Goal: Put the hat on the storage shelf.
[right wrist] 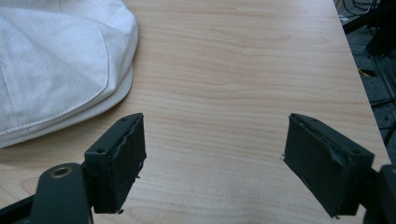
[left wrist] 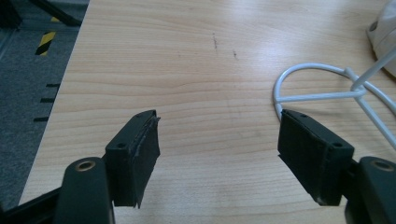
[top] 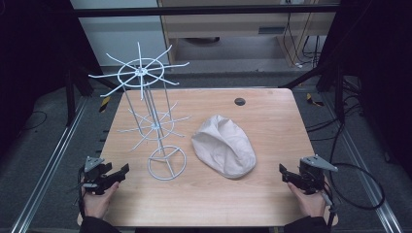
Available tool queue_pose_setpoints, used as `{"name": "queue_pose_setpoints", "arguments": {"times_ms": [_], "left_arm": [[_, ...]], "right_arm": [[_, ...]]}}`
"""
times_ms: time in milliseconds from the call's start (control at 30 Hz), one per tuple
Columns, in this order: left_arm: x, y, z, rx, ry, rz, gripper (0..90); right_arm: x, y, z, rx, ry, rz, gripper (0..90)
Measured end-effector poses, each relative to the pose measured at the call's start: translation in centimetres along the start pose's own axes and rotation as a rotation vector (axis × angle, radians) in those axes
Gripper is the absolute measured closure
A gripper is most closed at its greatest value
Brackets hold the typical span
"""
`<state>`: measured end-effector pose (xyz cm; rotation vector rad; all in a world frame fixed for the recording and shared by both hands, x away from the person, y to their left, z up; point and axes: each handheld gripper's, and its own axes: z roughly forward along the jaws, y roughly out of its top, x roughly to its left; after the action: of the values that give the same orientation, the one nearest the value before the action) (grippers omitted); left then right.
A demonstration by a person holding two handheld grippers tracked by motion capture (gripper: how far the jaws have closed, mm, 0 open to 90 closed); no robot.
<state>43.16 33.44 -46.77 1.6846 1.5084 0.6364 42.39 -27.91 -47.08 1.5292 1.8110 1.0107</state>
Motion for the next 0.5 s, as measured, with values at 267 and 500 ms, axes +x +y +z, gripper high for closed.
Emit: {"name": "queue_pose_setpoints", "arguments": {"times_ms": [267, 500], "left_arm": [[-0.2, -0.1, -0.1, 0.008, -0.005, 0.003, 29.3], [-0.5, -0.1, 0.0, 0.022, -0.006, 0.038, 31.4]], "right_arm": [[0.7, 0.6, -1.5, -0.035, -0.002, -0.026, 28.7], [2.4, 1.6, -2.2, -0.035, 0.054, -0.052, 36.0]]}}
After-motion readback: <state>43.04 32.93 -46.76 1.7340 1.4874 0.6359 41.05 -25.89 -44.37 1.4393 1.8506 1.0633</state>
